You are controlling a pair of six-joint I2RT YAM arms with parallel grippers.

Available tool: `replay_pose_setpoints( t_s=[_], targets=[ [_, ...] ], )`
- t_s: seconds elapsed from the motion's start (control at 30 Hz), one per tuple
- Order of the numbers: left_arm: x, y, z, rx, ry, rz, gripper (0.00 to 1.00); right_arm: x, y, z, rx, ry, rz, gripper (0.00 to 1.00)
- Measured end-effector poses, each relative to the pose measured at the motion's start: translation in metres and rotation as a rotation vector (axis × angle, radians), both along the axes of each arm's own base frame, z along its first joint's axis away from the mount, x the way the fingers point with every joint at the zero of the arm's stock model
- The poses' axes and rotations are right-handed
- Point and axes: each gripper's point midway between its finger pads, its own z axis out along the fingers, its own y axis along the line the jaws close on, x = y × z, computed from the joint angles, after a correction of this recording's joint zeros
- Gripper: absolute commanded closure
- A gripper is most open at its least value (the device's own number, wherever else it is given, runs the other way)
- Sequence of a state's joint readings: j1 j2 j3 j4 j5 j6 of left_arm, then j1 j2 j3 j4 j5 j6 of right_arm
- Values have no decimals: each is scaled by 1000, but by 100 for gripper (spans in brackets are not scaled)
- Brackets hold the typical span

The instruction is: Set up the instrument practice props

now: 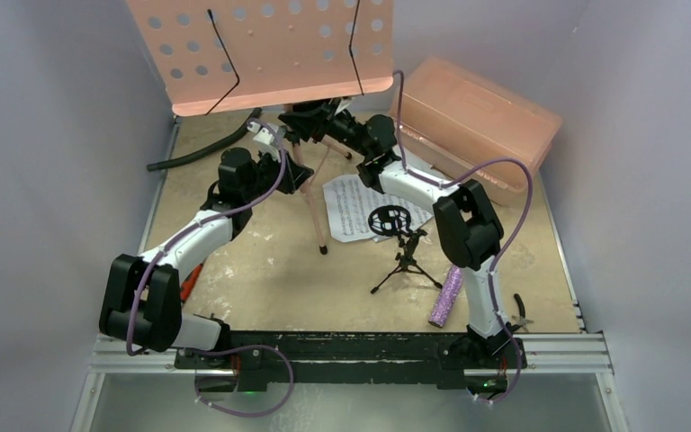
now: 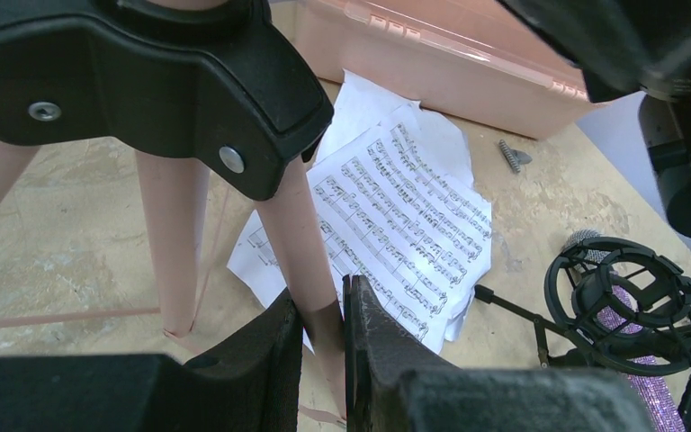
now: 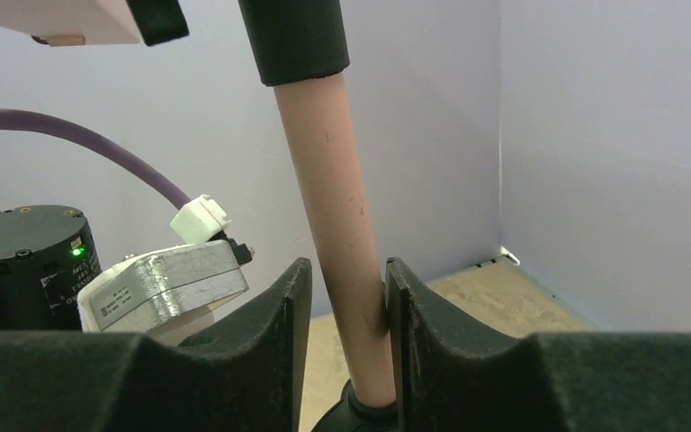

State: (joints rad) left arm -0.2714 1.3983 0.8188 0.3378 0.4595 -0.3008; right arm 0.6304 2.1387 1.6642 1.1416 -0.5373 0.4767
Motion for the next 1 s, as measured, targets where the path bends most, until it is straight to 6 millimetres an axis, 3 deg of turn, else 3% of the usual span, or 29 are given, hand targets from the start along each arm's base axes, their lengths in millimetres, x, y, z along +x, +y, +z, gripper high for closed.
replay_pose_setpoints(
  t_s=[0.23, 0.43, 0.57, 0.63, 0.83, 0.97, 1.0],
  targets=[
    [0, -5, 2, 4, 0, -28, 100, -10, -13, 1, 15, 56, -24, 48],
    [-1, -10, 5, 12, -13, -54, 100, -20, -29, -9, 1, 103, -31, 26],
    [-1, -10, 5, 17, -10, -55, 100, -31, -42, -7, -2, 120, -33, 19],
    [-1, -10, 4, 18, -8, -55, 94, -39, -48, -7, -7, 127, -32, 17],
    [-1, -8, 4, 38, -14, -55, 60, -49, -68, -17, -24, 153, -49, 13],
    [-8, -2, -16, 82, 40, -44, 48, -53, -86, -21, -30, 163, -75, 12],
    [-10, 0, -19, 88, 45, -39, 39, -55, -90, -22, -32, 166, -82, 12]
  ],
)
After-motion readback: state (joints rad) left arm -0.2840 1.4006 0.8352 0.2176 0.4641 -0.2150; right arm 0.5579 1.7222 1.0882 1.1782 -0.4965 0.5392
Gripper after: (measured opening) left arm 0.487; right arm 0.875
